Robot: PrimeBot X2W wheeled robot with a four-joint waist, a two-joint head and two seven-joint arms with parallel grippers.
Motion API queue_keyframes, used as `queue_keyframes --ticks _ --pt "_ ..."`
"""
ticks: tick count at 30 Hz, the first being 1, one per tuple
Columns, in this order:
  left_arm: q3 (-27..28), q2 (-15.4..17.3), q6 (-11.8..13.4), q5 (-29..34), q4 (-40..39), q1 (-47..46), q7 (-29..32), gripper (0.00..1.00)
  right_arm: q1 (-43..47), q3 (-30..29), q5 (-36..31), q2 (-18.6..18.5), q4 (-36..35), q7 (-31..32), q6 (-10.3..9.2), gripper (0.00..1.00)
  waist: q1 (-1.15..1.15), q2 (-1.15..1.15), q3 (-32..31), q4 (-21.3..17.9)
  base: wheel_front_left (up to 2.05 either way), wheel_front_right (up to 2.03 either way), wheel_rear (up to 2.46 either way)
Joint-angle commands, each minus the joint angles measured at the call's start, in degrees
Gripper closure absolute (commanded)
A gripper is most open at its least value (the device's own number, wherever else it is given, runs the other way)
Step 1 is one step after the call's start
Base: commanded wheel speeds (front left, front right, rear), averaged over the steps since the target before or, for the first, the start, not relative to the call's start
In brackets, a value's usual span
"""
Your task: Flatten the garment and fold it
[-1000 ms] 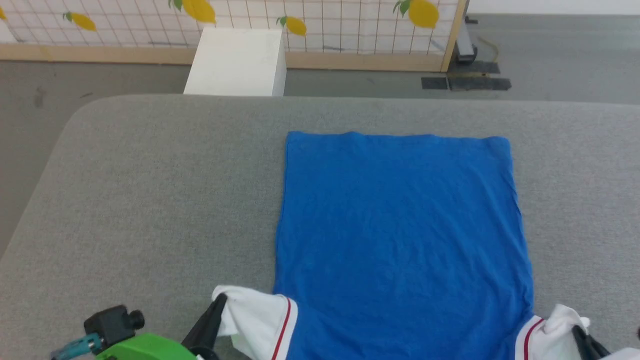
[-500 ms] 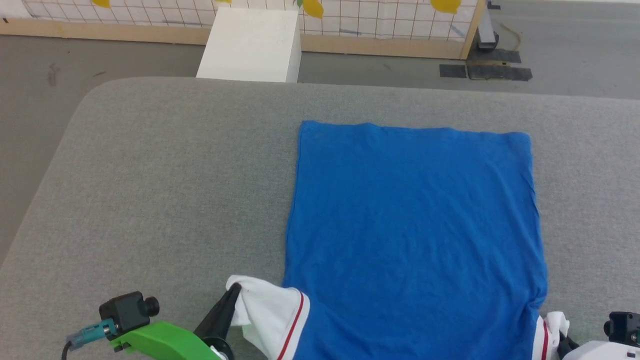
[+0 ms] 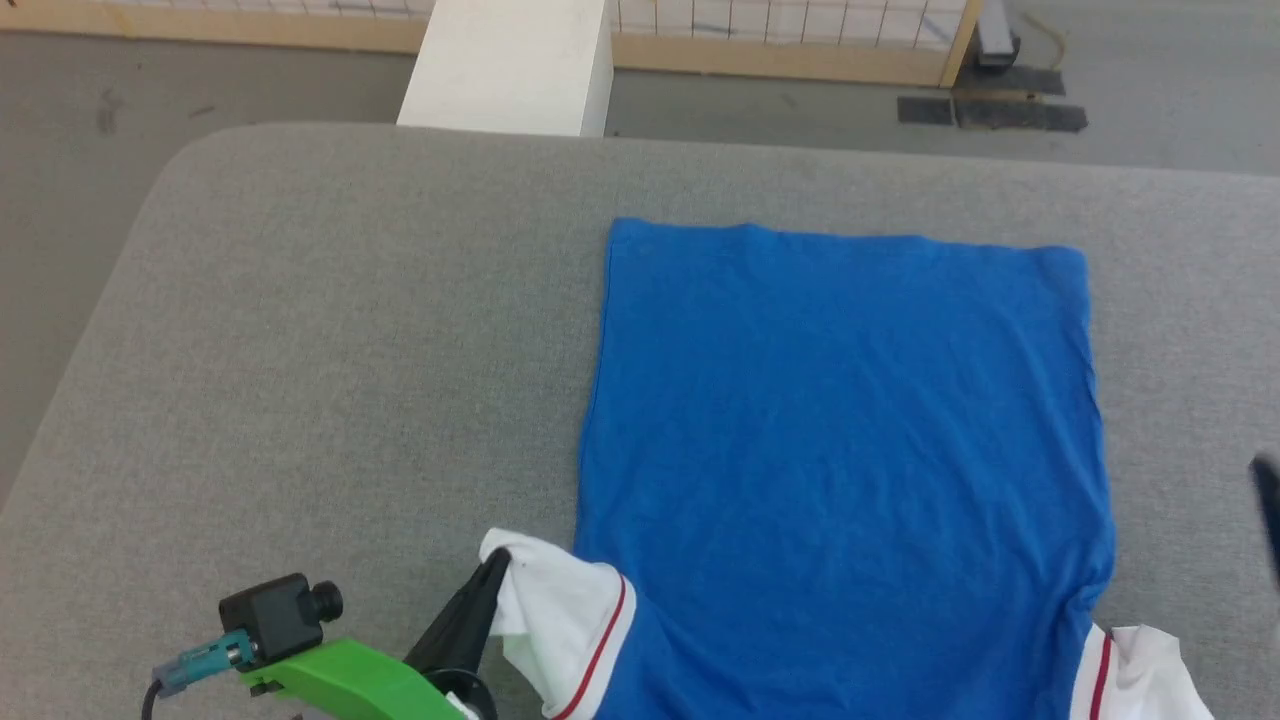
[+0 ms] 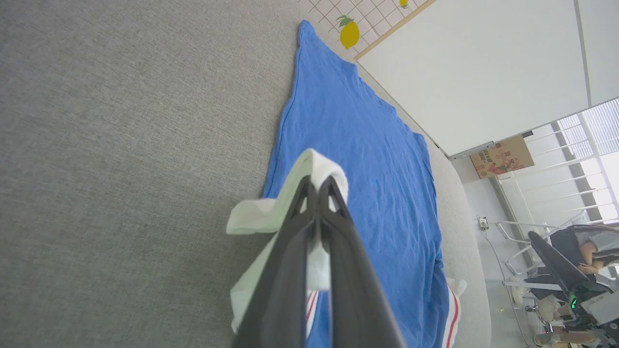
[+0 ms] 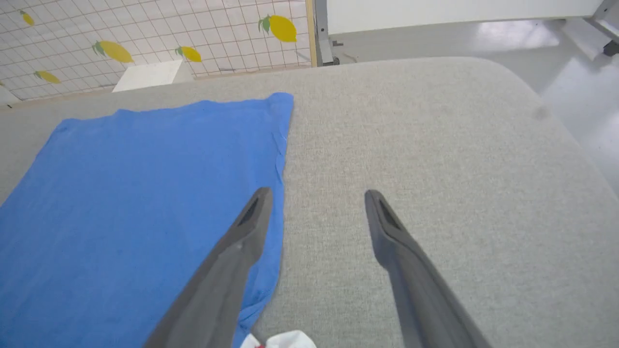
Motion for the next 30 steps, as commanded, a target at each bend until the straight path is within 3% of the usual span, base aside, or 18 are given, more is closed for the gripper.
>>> queue_keyframes --ticks 1,7,16,22,30 --pt "-0.29 -0.44 -0.62 0.96 -0.31 -1.52 -0.51 1.00 -3.22 -0.05 0.04 -1.25 -1.04 0.95 -0.08 0.00 0.00 0.00 2.31 0.89 0.00 0.00 0.00" --pt "-1.47 -1.11 -1.44 1.69 -0.83 -3.64 -1.38 1.00 -15.75 1.64 -2.76 -5.57 1.23 6.07 -0.08 0.00 0.00 0.00 7.09 2.42 0.00 0.00 0.00" --pt "-3.30 -1.85 -2.38 2.89 -0.62 -7.10 -2.12 1.00 -34.34 4.40 -7.95 -11.61 17.57 11.79 -0.08 0.00 0.00 0.00 14.76 5.25 0.00 0.00 0.00" --pt "-4.17 -2.29 -2.90 3.07 0.24 -8.68 -2.51 1.00 -39.83 5.40 -10.89 -11.89 26.09 13.74 -0.08 0.00 0.00 0.00 17.21 6.40 0.00 0.00 0.00" --pt "-4.72 -2.67 -3.11 3.00 0.93 -10.65 -2.61 1.00 -42.73 5.13 -12.47 -12.34 31.46 11.99 -0.08 0.00 0.00 0.00 19.90 7.63 0.00 0.00 0.00"
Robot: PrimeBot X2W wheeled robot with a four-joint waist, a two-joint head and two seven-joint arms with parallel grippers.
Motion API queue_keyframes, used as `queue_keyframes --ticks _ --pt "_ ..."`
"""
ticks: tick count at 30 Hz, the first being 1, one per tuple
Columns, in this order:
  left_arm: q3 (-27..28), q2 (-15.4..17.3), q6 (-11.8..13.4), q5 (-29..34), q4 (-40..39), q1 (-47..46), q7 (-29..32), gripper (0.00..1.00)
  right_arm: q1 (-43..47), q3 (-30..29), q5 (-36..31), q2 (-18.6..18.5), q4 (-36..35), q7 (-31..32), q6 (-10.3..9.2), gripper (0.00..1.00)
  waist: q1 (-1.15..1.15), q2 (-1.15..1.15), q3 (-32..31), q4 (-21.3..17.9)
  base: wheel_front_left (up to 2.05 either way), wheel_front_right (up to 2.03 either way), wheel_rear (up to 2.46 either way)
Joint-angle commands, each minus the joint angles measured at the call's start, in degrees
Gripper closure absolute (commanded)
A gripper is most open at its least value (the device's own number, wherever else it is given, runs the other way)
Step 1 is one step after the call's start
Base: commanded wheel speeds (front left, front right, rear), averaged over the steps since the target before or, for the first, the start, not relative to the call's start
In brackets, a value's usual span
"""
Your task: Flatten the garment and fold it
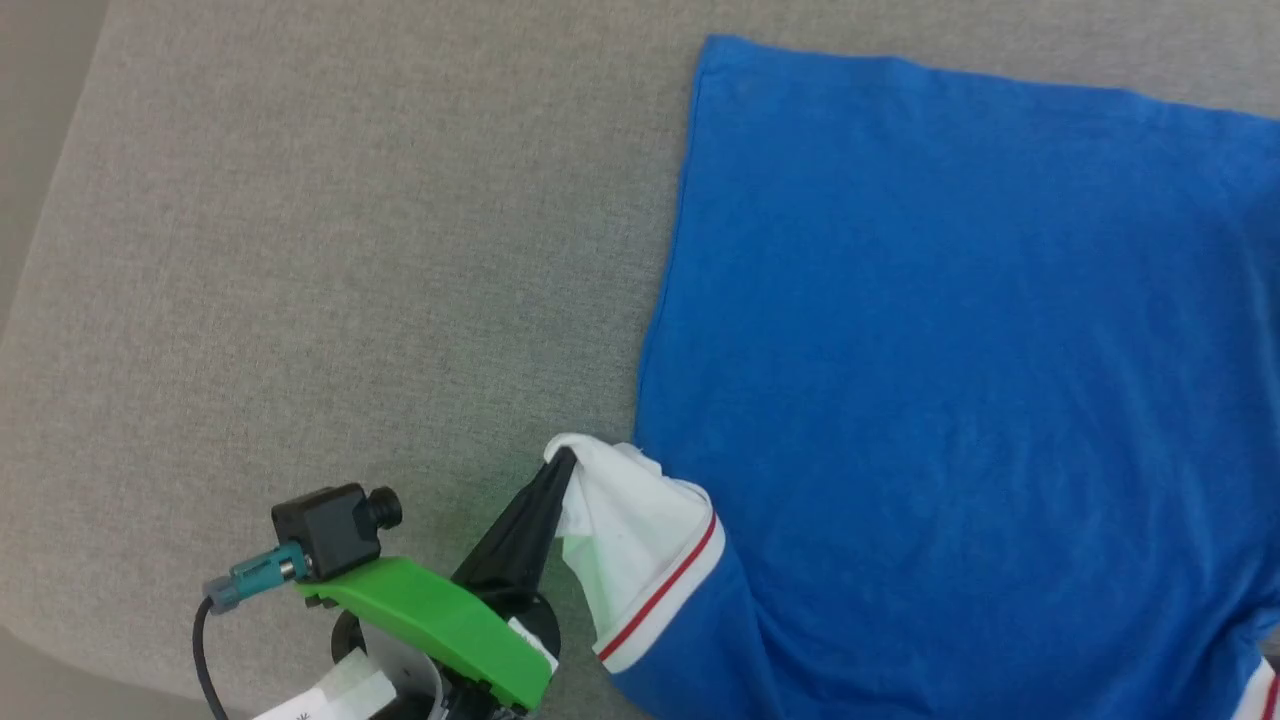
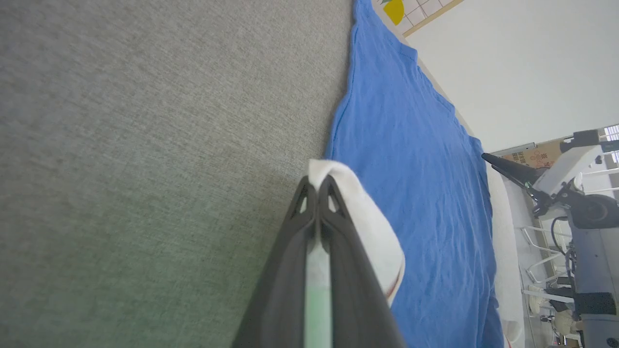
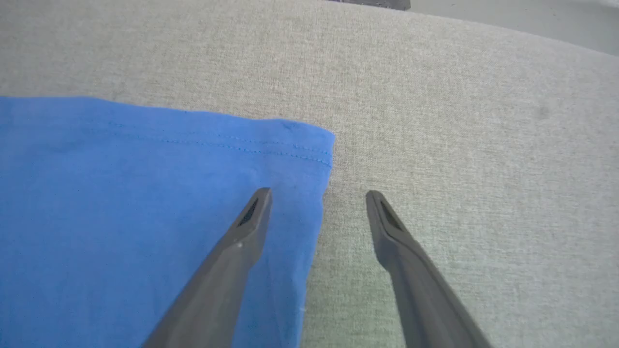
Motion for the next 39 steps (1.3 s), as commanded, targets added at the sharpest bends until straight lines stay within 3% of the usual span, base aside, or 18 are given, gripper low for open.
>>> queue_keyframes --ticks 1,3,4,5,14,22,30,39 --pt "-0.06 -0.22 -0.36 0.34 0.14 -1.44 -0.30 1.00 -1.17 -0.12 -0.61 -0.44 0.67 -0.68 -0.08 0.00 -0.01 0.00 1.44 0.88 0.00 0.00 0.00" --pt "-0.01 -0.28 -0.31 0.34 0.31 -1.74 -0.44 1.00 -1.78 -0.57 -0.67 -0.24 1.91 -0.82 -0.08 0.03 -0.01 0.00 1.88 0.89 0.00 0.00 0.00" --pt "0.01 -0.30 -0.30 0.35 0.40 -1.89 -0.52 1.00 -2.11 -0.55 -0.73 -0.14 2.32 -1.04 -0.08 0.69 -0.01 0.00 2.04 0.87 0.00 0.00 0.00" --pt "0.06 -0.32 -0.29 0.35 0.48 -2.02 -0.60 1.00 -2.39 -0.33 -0.79 -0.17 2.59 -1.40 -0.08 1.00 -0.01 0.00 2.18 0.81 0.00 0.00 0.00" --pt "0.55 -0.28 -0.05 0.39 1.38 -2.60 -1.16 1.00 -3.26 0.35 0.01 -0.41 5.16 -5.51 -0.08 1.00 -0.01 0.00 0.17 -0.73 0.00 0.00 0.00" --pt "1.21 0.22 -0.01 -0.01 2.61 -1.19 -1.63 1.00 2.08 0.81 4.46 0.41 2.77 -10.68 -0.08 1.00 -0.01 0.00 -7.03 -4.54 0.00 0.00 0.00" --pt "2.25 0.78 0.53 -1.37 2.40 2.69 -1.78 1.00 17.96 -3.09 10.42 2.57 -9.50 -9.87 -0.08 1.00 -0.01 0.00 -13.58 -10.52 0.00 0.00 0.00" --pt "3.24 1.62 1.29 -1.89 0.51 5.64 -1.82 1.00 39.33 -15.39 13.71 11.79 -26.56 -3.34 -0.08 1.00 -0.01 0.00 -15.07 -14.22 0.00 0.00 0.00"
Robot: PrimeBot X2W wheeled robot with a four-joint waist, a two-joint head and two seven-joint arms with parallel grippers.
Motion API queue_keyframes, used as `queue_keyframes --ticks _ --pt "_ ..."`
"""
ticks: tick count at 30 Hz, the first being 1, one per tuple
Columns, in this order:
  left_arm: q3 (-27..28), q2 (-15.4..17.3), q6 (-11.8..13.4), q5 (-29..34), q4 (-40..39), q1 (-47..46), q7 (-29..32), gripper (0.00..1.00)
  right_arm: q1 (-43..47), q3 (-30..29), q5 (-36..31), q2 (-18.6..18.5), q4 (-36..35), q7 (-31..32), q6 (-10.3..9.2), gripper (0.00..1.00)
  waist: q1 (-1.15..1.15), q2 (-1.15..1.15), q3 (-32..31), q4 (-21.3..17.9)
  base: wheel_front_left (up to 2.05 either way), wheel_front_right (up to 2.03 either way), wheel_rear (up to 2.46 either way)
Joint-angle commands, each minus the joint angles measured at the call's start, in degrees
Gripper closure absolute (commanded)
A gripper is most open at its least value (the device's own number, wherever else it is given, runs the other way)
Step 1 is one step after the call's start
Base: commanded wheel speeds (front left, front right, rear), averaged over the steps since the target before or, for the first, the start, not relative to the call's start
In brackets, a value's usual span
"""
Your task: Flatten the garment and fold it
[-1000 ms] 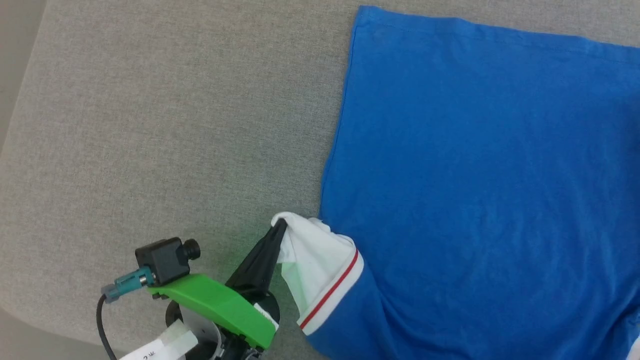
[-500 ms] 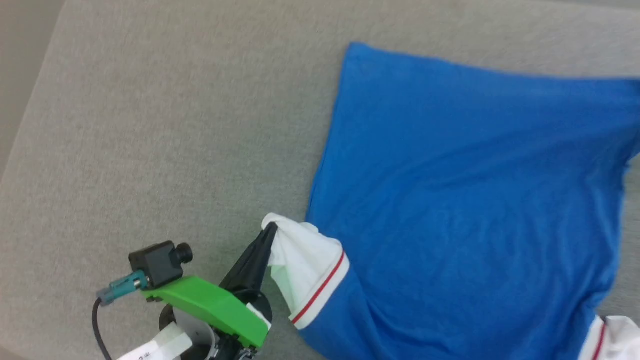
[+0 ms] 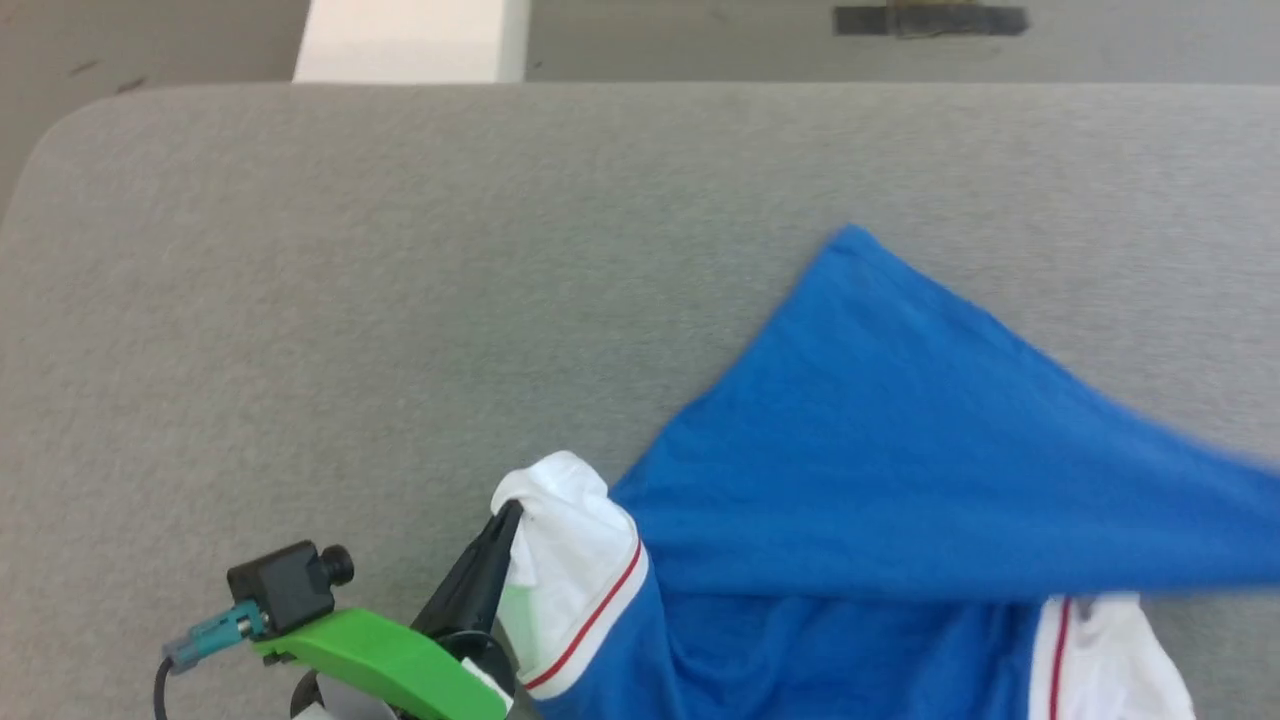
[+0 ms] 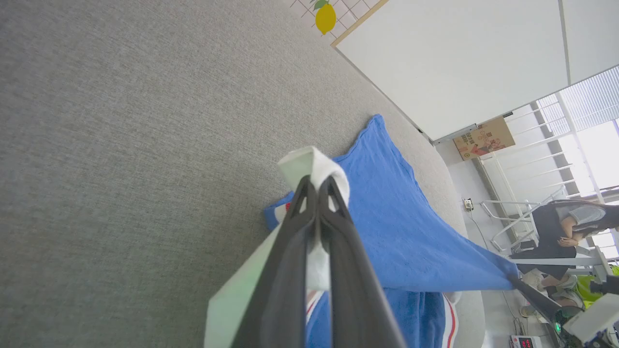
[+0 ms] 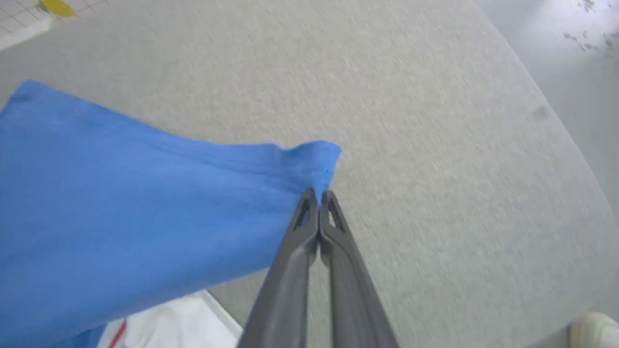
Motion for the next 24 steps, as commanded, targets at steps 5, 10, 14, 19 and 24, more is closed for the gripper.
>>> queue_keyframes --ticks 5,10,14,19,24 --pt "0.86 1.17 1.01 -0.59 -1.33 1.44 0.22 1.00 7.48 -2.08 1.69 4.28 -1.14 -0.32 -0.09 1.00 0.00 0.00 -1.28 -2.49 0.00 0.00 0.00" --pt "0.98 1.74 1.99 -0.44 -2.32 2.31 1.06 1.00 8.46 1.35 2.61 4.77 6.95 -4.57 -0.09 1.00 0.00 0.00 -2.27 -3.07 0.00 0.00 0.00" --pt "0.58 2.05 2.55 -0.33 -2.84 2.67 1.93 1.00 6.64 3.52 0.05 4.79 14.90 -9.18 -0.09 1.00 0.00 0.00 -3.28 -3.48 0.00 0.00 0.00" --pt "0.03 2.32 2.94 -0.14 -3.06 2.89 2.67 1.00 4.27 4.71 -2.52 4.79 21.57 -13.68 -0.09 0.00 0.00 0.00 -4.20 -3.85 0.00 0.00 0.00" --pt "-0.62 2.02 2.72 -0.28 -2.96 3.24 2.58 1.00 4.61 2.89 -1.22 4.73 18.35 -13.21 -0.09 0.00 0.00 0.00 -4.72 -3.65 0.00 0.00 0.00"
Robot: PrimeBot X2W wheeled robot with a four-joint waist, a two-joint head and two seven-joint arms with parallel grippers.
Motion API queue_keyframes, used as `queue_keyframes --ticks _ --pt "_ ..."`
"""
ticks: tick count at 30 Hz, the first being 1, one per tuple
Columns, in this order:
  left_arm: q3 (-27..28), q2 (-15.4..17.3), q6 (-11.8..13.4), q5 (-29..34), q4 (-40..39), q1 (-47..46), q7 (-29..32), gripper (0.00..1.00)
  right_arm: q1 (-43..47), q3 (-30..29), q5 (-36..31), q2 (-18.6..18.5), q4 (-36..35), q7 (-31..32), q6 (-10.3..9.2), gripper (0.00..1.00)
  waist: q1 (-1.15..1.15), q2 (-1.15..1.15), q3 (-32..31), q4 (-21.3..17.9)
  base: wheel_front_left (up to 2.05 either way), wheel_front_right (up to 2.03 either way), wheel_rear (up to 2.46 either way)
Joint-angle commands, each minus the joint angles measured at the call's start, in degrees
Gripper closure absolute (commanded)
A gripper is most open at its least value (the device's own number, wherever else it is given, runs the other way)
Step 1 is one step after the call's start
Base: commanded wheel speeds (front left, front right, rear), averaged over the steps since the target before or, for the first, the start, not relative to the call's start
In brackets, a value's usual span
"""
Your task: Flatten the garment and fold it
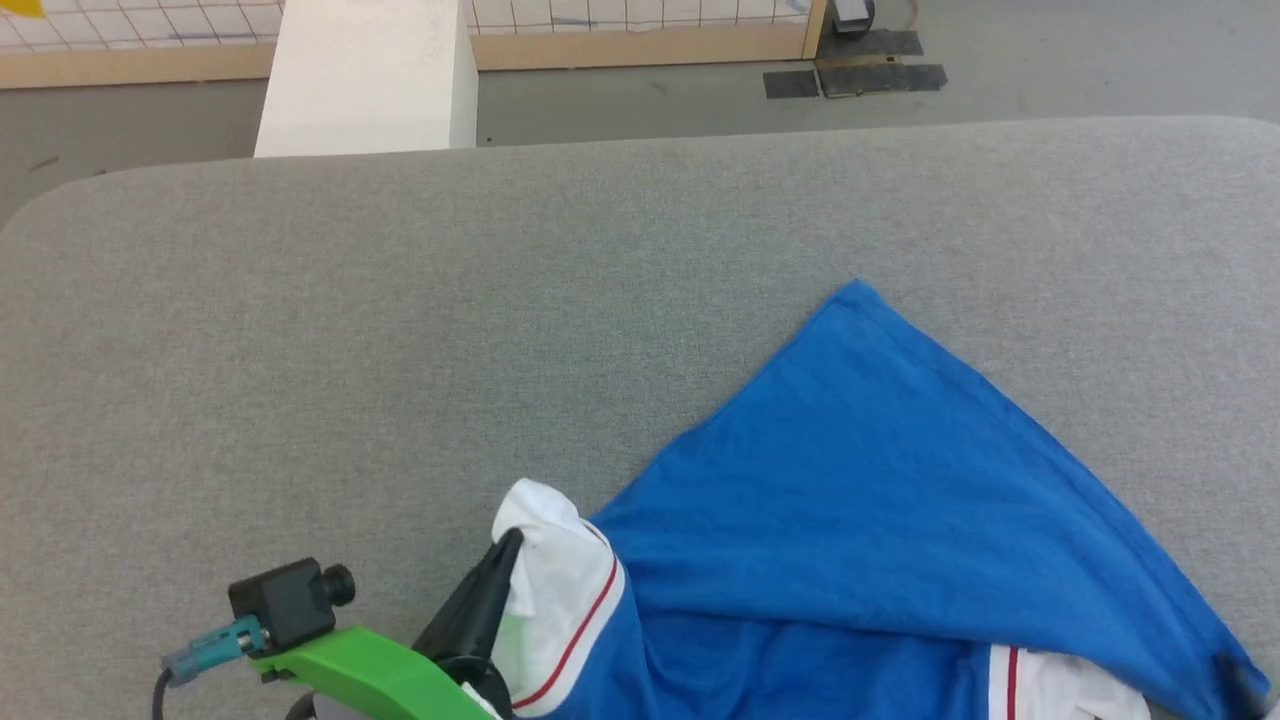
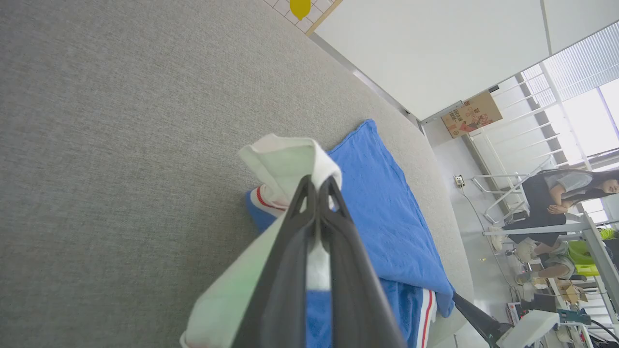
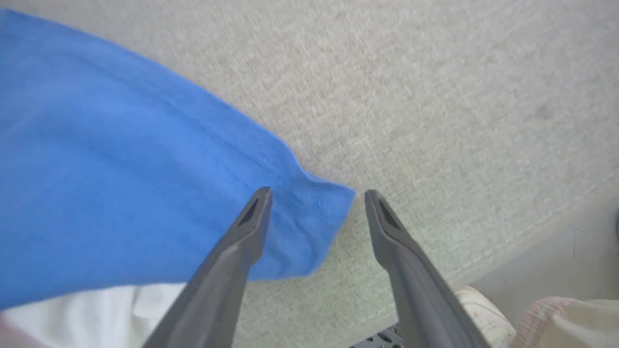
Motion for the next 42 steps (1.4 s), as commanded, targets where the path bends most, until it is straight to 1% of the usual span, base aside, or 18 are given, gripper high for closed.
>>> queue_keyframes --ticks 1,2,4,6,8,9,11,15,18,23,28,31,35,38,39,40,41,42 --pt "-0.10 0.08 0.11 -0.32 0.01 0.69 -0.14 1.00 0.11 -0.74 0.94 -0.24 -2.45 1.03 -0.08 0.00 0.00 0.00 -0.03 0.32 0.00 0.00 0.00" --pt "-0.61 -0.16 -0.32 -0.14 0.13 0.37 -0.49 1.00 0.68 -1.49 2.43 -1.86 -11.03 4.48 -0.08 0.00 0.00 0.00 0.40 1.10 0.00 0.00 0.00" --pt "-0.99 -0.23 -0.62 0.10 0.09 -0.06 -0.66 1.00 0.04 -1.07 2.97 -3.50 -16.68 6.39 -0.08 0.00 0.00 0.00 1.02 1.83 0.00 0.00 0.00" --pt "-1.37 -0.27 -0.94 0.44 0.09 -0.67 -0.81 1.00 -1.73 0.11 3.27 -5.04 -20.43 7.75 -0.08 0.00 0.00 0.00 1.71 2.70 0.00 0.00 0.00" --pt "-1.83 -0.35 -1.24 0.74 0.16 -1.33 -0.88 1.00 -4.20 2.30 2.98 -6.74 -22.40 9.16 -0.08 0.00 0.00 0.00 2.54 3.77 0.00 0.00 0.00" --pt "-2.09 -0.42 -1.39 0.88 0.20 -1.73 -0.89 1.00 -5.38 4.26 2.10 -8.28 -22.86 10.05 -0.08 0.00 0.00 0.00 3.07 4.38 0.00 0.00 0.00" --pt "-2.57 -0.54 -1.62 1.11 0.28 -2.40 -0.83 1.00 -7.93 7.41 1.37 -10.00 -22.84 11.36 -0.08 0.00 0.00 0.00 4.05 5.43 0.00 0.00 0.00" --pt "-3.24 -0.77 -1.93 1.68 0.58 -3.97 -0.89 1.00 -15.12 15.49 -0.01 -12.92 -20.40 13.81 -0.08 0.00 0.00 0.00 6.29 7.40 0.00 0.00 0.00" --pt "-3.63 -1.18 -2.23 1.97 0.87 -5.22 -1.25 1.00 -21.11 20.64 -1.35 -15.08 -15.67 15.24 -0.08 0.00 0.00 0.00 7.93 8.73 0.00 0.00 0.00" --pt "-4.62 -1.64 -2.86 2.33 1.50 -7.13 -1.34 1.00 -29.22 27.00 -3.90 -15.69 -6.44 15.59 -0.08 0.00 0.00 0.00 10.79 10.91 0.00 0.00 0.00" --pt "-5.14 -2.06 -3.22 2.57 2.00 -8.74 -1.63 1.00 -34.00 30.25 -5.37 -16.03 0.72 15.06 -0.08 0.00 0.00 0.00 13.14 12.57 0.00 0.00 0.00" --pt "-5.60 -2.34 -3.56 2.66 2.39 -9.71 -1.79 1.00 -36.46 31.65 -6.02 -17.34 4.83 14.01 -0.08 0.00 0.00 0.00 14.53 13.61 0.00 0.00 0.00" --pt "-5.85 -2.61 -3.84 2.65 2.91 -10.55 -2.13 1.00 -38.23 32.58 -6.31 -18.12 8.52 12.52 -0.08 0.00 0.00 0.00 15.61 14.45 0.00 0.00 0.00" --pt "-5.75 -2.69 -3.88 2.58 3.21 -10.83 -2.39 1.00 -38.88 33.61 -5.76 -18.00 10.21 12.35 -0.08 0.00 0.00 0.00 16.03 14.49 0.00 0.00 0.00" --pt "-5.68 -2.69 -3.88 2.56 3.29 -10.89 -2.47 1.00 -39.11 33.89 -5.36 -17.87 10.78 12.52 -0.08 0.13 0.00 0.00 16.15 14.40 0.00 0.00 0.00" --pt "-5.62 -2.68 -3.87 2.54 3.35 -10.94 -2.51 1.00 -39.32 34.26 -5.07 -17.87 11.07 12.59 -0.08 0.64 0.00 0.00 16.23 14.31 0.00 0.00 0.00" --pt "-5.56 -2.68 -3.84 2.49 3.44 -11.00 -2.53 1.00 -39.54 34.67 -4.82 -17.97 11.37 12.58 -0.08 1.00 0.00 0.00 16.28 14.16 0.00 0.00 0.00" --pt "-5.51 -2.67 -3.81 2.45 3.52 -11.06 -2.53 1.00 -39.59 35.08 -4.57 -18.13 11.67 12.89 -0.08 1.00 0.00 0.00 16.26 14.02 0.00 0.00 0.00"
